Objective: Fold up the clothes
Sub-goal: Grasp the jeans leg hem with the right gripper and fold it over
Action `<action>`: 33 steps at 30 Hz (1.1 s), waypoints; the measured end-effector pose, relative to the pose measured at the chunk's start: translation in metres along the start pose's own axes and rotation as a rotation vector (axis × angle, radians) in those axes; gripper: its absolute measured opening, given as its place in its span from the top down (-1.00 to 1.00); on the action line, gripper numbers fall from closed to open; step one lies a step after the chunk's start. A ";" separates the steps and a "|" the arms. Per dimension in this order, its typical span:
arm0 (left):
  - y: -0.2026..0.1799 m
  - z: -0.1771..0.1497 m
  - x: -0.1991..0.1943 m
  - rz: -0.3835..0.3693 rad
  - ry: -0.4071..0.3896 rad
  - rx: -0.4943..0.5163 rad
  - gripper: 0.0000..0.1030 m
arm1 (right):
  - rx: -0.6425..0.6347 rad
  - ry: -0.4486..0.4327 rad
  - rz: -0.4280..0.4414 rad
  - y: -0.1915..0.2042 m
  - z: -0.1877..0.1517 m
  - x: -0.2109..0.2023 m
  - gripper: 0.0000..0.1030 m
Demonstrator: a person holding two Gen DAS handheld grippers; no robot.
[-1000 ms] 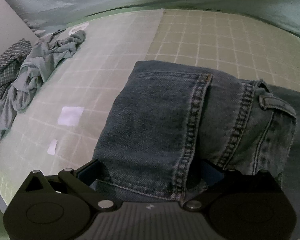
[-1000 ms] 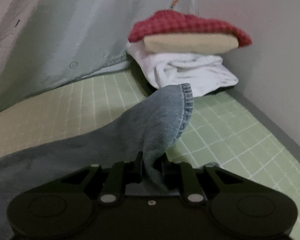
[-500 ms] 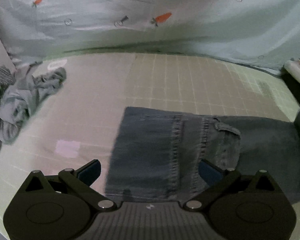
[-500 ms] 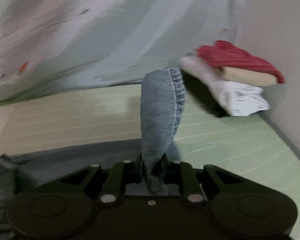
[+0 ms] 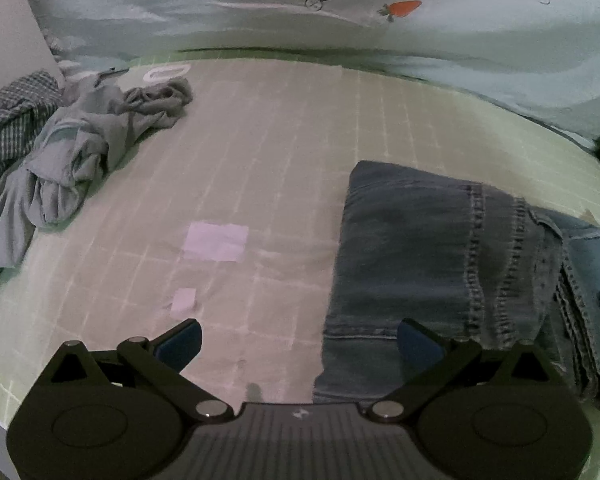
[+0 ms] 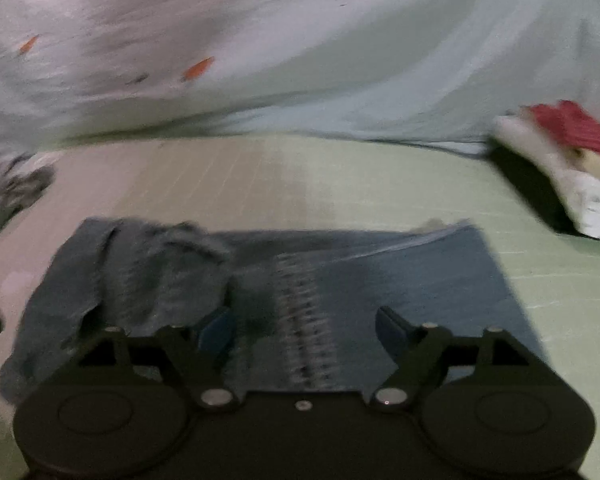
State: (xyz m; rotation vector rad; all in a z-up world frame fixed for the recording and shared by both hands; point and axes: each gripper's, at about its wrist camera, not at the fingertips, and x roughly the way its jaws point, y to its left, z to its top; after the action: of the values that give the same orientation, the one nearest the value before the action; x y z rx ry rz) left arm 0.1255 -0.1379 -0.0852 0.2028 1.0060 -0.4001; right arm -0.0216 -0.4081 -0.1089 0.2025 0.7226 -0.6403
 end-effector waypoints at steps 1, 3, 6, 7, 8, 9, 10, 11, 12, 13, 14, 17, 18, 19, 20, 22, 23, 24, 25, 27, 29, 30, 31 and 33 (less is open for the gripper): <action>0.001 0.000 0.001 0.001 0.003 0.000 -0.98 | 0.018 0.005 -0.023 -0.005 -0.002 0.001 -0.55; 0.003 -0.002 0.003 0.000 0.010 -0.003 -0.98 | 0.053 0.016 -0.069 -0.016 -0.005 0.002 -0.51; 0.005 -0.004 0.007 -0.011 0.028 -0.008 -0.98 | 0.106 0.032 -0.134 -0.031 -0.011 0.004 -0.41; 0.005 -0.004 0.010 -0.015 0.036 -0.009 -0.98 | 0.122 0.038 -0.149 -0.033 -0.015 0.004 -0.41; 0.006 -0.004 0.012 -0.018 0.044 -0.009 -0.98 | 0.138 0.044 -0.164 -0.035 -0.018 0.004 -0.41; 0.005 -0.004 0.015 -0.019 0.051 -0.009 -0.98 | 0.157 0.050 -0.177 -0.038 -0.022 0.004 -0.41; 0.005 -0.004 0.016 -0.021 0.055 -0.009 -0.98 | 0.181 0.055 -0.186 -0.042 -0.025 0.004 -0.41; 0.005 -0.004 0.018 -0.023 0.058 -0.010 -0.98 | 0.205 0.060 -0.195 -0.045 -0.028 0.003 -0.41; 0.004 -0.004 0.020 -0.032 0.062 -0.012 -0.97 | 0.229 0.066 -0.204 -0.049 -0.031 0.003 -0.41; 0.004 -0.004 0.021 -0.040 0.066 -0.014 -0.97 | 0.253 0.071 -0.214 -0.053 -0.035 0.002 -0.41; 0.004 -0.004 0.023 -0.045 0.068 -0.018 -0.97 | 0.277 0.076 -0.223 -0.057 -0.038 0.002 -0.41; 0.004 -0.001 0.027 -0.050 0.073 -0.030 -0.97 | 0.349 0.092 -0.250 -0.068 -0.048 0.001 -0.43; 0.004 0.000 0.029 -0.049 0.074 -0.033 -0.97 | 0.373 0.098 -0.259 -0.072 -0.051 0.000 -0.44; 0.004 0.001 0.031 -0.048 0.076 -0.035 -0.97 | 0.399 0.105 -0.265 -0.075 -0.054 0.000 -0.45; 0.004 0.002 0.032 -0.047 0.078 -0.036 -0.97 | 0.430 0.114 -0.266 -0.078 -0.057 0.001 -0.46; 0.004 0.004 0.035 -0.049 0.083 -0.035 -0.96 | 0.512 0.136 -0.239 -0.083 -0.064 0.003 -0.47; 0.004 0.005 0.037 -0.053 0.086 -0.033 -0.96 | 0.557 0.147 -0.219 -0.085 -0.068 0.005 -0.47; 0.003 0.007 0.038 -0.056 0.088 -0.031 -0.96 | 0.602 0.155 -0.190 -0.087 -0.071 0.006 -0.41; 0.003 0.008 0.040 -0.060 0.091 -0.028 -0.96 | 0.647 0.158 -0.146 -0.088 -0.075 0.007 -0.32; 0.001 0.013 0.043 -0.071 0.091 -0.012 -0.96 | 0.737 0.163 -0.058 -0.090 -0.081 0.010 0.31; -0.001 0.017 0.046 -0.082 0.090 0.004 -0.96 | 0.797 0.137 0.033 -0.091 -0.084 0.009 0.62; -0.002 0.019 0.047 -0.087 0.089 0.011 -0.96 | 0.840 0.106 0.084 -0.093 -0.085 0.007 0.68; -0.002 0.020 0.048 -0.092 0.088 0.017 -0.96 | 0.911 0.059 0.144 -0.098 -0.087 0.002 0.69; -0.002 0.023 0.050 -0.103 0.086 0.020 -0.96 | 1.058 -0.039 0.265 -0.107 -0.095 -0.005 0.73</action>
State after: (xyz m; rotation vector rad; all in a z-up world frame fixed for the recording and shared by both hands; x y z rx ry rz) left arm 0.1660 -0.1592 -0.1157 0.1876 1.1007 -0.4988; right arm -0.1417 -0.4537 -0.1718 1.2335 0.2470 -0.7169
